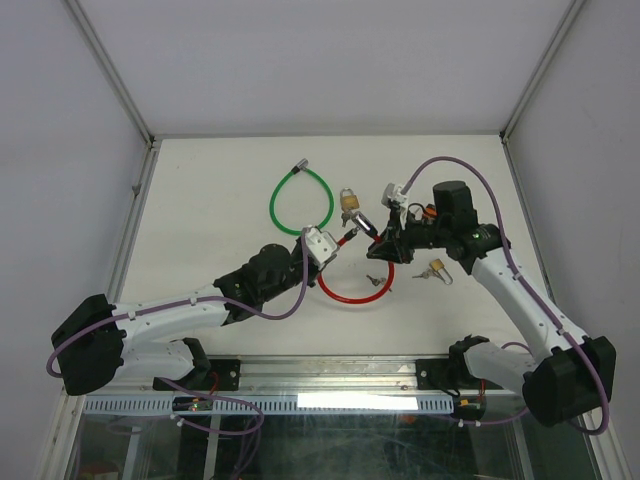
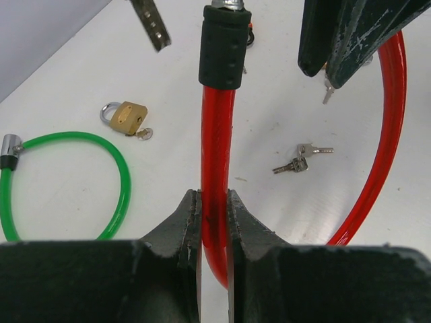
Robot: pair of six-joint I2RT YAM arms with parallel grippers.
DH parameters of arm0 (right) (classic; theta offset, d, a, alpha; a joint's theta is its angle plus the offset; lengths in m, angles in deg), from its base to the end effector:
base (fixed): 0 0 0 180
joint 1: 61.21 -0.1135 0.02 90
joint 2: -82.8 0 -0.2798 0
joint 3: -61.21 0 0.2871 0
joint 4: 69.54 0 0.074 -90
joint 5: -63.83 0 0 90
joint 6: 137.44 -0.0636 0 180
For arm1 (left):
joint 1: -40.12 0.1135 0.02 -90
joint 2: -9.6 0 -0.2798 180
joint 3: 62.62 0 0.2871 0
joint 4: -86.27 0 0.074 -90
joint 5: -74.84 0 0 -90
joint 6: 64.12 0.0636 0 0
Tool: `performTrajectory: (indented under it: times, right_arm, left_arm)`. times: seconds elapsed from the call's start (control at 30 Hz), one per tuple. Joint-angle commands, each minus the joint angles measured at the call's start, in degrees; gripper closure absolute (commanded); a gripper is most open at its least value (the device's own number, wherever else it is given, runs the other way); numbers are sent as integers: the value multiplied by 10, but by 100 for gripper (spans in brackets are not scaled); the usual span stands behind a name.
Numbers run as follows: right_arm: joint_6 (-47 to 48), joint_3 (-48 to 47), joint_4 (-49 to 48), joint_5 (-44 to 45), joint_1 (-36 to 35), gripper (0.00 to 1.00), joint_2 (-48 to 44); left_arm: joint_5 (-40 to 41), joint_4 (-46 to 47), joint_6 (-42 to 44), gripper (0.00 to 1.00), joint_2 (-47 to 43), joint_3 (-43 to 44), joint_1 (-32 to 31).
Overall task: Lock with the key
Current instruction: Lock the lock.
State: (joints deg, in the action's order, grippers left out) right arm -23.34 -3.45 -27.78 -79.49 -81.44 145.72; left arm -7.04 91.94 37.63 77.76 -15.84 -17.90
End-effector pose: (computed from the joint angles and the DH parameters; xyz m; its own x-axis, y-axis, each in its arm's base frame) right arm 0.2314 0.1396 0.2993 -0.2311 -0.3451 -0.9097 -0.9610 0.2270 0.1581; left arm 0.1745 -0.2625 0.2315 0.0159 0.3551 -0.9347 0.7808 0.5795 0.2335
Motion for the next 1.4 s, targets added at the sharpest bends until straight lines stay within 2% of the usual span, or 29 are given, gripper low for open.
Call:
performTrajectory:
  times: [0.0,0.33,0.7,0.83,1.13,1.37]
  right_arm:
    - [10,-39,-22,-5,4,100,3]
    - [67,-62,53,1,-14,100,35]
    - [91,-63,74,104,-68,100,78]
    - [82,-67,74,109,-66,100,77]
    - [76,-83,105,95,-62,100,124]
    - [83,-80,109,99,-80,100,134]
  left_arm:
    - [-28,2,26,100,-20,2,2]
    - [-19,29,87,100,-37,-24,15]
    - [-133,-36,83,100,-9,-4,58]
    - [-165,-61,88,100,-1,3,63]
    - [-191,-25,93,100,-25,-23,63]
    - [-248,5,45,100,-11,-27,75]
